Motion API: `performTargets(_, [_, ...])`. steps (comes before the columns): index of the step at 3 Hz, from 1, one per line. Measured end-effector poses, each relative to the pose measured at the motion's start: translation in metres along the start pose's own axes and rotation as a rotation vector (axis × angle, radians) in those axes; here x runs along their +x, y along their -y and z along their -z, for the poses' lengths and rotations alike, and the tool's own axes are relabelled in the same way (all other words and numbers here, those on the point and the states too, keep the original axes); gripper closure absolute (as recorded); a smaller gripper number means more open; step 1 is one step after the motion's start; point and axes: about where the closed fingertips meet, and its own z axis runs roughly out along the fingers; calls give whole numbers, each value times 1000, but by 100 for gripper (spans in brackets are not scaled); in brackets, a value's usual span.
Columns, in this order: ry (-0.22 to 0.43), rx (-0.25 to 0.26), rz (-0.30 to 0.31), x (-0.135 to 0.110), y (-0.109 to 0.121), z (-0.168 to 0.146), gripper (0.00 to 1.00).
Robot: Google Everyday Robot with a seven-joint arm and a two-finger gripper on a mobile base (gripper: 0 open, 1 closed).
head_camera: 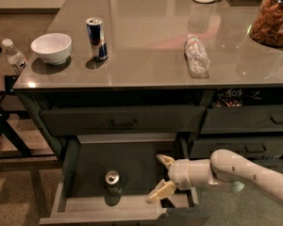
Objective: Pick green can from middle drawer and place on counter
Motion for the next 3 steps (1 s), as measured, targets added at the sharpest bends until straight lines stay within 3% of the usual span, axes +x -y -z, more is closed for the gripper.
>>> performTargets(1, [56,-35,2,17,11,-50,0])
performTargets(3, [82,-55,1,23,7,-66,0])
